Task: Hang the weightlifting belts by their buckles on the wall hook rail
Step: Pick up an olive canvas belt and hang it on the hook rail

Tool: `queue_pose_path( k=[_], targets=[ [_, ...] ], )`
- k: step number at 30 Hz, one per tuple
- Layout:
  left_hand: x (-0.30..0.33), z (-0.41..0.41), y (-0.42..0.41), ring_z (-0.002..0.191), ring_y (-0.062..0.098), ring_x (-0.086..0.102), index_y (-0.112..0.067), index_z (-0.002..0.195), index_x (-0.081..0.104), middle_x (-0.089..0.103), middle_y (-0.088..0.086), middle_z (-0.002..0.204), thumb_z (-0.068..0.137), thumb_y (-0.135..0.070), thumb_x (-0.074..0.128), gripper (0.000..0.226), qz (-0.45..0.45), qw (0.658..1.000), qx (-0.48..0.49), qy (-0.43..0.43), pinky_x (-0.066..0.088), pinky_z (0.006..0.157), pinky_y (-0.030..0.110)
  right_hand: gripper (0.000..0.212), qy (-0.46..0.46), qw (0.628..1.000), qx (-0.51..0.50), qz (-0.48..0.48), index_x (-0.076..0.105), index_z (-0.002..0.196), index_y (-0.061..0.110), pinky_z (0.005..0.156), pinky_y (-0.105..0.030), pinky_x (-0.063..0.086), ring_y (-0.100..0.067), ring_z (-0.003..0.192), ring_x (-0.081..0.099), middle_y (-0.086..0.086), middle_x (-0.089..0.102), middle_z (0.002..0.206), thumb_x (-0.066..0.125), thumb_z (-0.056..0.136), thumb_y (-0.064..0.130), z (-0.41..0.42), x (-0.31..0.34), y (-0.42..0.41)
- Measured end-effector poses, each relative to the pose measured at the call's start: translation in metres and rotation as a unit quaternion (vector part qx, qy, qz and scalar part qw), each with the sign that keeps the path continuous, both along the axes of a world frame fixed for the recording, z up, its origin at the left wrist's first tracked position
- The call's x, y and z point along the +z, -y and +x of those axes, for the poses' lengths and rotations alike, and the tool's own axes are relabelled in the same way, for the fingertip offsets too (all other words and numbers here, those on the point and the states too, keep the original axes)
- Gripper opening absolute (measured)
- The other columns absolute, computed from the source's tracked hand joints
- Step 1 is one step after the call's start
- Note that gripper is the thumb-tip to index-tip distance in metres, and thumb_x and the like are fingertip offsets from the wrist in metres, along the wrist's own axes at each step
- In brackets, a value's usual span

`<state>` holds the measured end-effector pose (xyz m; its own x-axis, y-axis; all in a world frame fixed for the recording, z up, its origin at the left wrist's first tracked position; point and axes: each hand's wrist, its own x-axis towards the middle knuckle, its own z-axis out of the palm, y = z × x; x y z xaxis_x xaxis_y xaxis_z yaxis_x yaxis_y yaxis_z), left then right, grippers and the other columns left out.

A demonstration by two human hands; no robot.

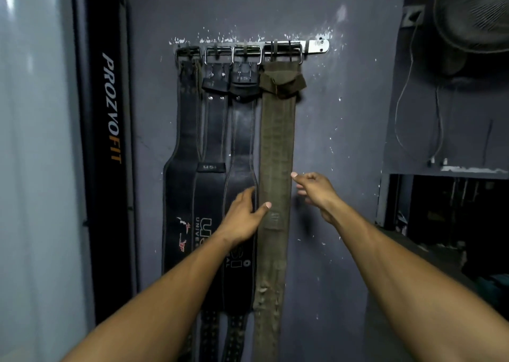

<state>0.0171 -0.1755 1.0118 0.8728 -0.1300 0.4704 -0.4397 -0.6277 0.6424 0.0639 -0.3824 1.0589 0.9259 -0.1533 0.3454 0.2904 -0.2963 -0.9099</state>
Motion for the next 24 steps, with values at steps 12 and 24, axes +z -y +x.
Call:
queue_pose_path(
  k=[12,24],
  targets=[
    [0.022,0.039,-0.017,0.140,0.014,0.046,-0.024,0.152,0.040,0.050,-0.001,0.153,0.100,-0.051,0.056,0.061,-0.104,0.991,-0.066,-0.043,0.037,0.110,0.029,0.057,0.054,0.997,-0.056,0.011,0.058,0.119,0.022,0.090,-0.039,0.059,-0.020,0.103,0.069,0.000,0.070,0.117,0.084,0.076,0.050,0.063,-0.006,-0.041],
    [0.005,0.108,0.024,0.113,0.018,0.068,-0.015,0.134,0.057,0.062,0.005,0.129,0.088,-0.050,0.069,0.059,-0.301,0.949,-0.094,-0.006,0.055,0.103,0.042,0.021,0.025,0.987,0.103,0.119,0.061,0.093,0.017,0.068,-0.026,0.059,-0.011,0.077,0.071,0.000,0.074,0.088,0.050,0.109,0.023,0.010,-0.045,-0.023]
  ],
)
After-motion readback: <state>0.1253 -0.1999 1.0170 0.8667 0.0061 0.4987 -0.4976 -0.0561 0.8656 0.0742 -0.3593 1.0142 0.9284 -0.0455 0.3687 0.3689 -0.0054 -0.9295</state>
